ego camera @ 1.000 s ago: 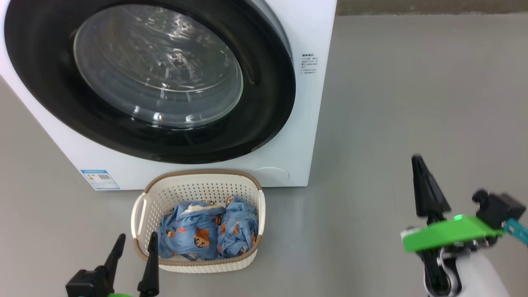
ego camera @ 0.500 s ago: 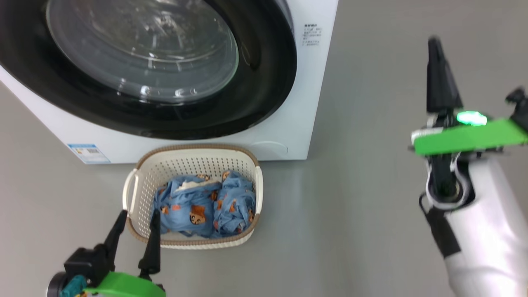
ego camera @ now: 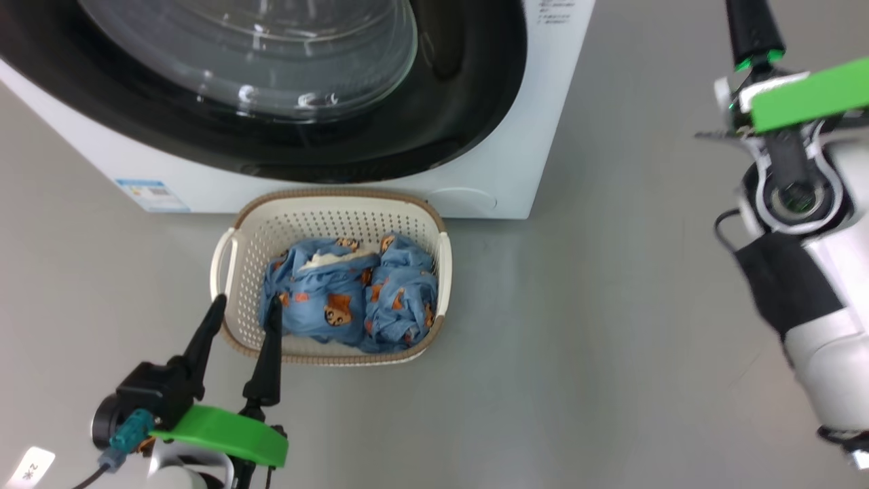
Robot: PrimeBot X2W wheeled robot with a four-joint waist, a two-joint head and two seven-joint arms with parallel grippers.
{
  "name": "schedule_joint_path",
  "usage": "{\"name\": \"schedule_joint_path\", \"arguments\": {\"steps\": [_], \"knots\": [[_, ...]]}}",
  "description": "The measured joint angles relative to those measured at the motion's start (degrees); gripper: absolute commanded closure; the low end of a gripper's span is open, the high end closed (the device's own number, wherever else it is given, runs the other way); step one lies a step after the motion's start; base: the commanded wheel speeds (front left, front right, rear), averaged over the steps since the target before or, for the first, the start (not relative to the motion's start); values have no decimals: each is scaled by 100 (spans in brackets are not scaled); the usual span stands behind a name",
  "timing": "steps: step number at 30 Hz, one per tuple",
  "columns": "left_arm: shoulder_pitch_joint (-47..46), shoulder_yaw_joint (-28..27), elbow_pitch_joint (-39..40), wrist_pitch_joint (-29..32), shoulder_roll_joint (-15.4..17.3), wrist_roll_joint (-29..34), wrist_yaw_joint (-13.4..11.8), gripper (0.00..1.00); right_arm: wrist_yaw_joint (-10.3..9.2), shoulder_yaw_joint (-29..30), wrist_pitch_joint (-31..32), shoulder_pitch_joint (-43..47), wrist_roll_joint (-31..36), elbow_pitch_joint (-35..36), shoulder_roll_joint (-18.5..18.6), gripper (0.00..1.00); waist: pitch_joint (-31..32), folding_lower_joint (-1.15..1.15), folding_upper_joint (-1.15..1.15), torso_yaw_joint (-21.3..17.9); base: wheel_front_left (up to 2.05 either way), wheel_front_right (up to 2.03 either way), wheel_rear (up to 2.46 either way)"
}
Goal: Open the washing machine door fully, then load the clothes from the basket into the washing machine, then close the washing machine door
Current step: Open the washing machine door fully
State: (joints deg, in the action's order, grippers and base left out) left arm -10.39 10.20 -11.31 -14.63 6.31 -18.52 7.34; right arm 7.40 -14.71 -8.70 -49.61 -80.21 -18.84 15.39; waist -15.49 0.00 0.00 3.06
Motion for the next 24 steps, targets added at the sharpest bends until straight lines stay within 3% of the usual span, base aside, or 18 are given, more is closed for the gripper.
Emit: {"name": "schedule_joint_path", "arguments": {"steps": [8, 16, 24], "knots": [[-295, 149, 5, 0, 0, -98, 0, 0, 0, -372, 1161, -681, -749, -565, 394, 100, -393, 0, 0, 169, 0, 0, 0], [-528, 326, 3, -1, -9, -141, 0, 0, 0, -442, 2587, -1323, -1397, -1089, 450, 100, -768, 0, 0, 350, 0, 0, 0], [-714, 470, 8, -1, -53, -168, 0, 0, 0, -443, 3245, -1630, -1527, -1334, 434, 100, -994, 0, 0, 489, 0, 0, 0]]}}
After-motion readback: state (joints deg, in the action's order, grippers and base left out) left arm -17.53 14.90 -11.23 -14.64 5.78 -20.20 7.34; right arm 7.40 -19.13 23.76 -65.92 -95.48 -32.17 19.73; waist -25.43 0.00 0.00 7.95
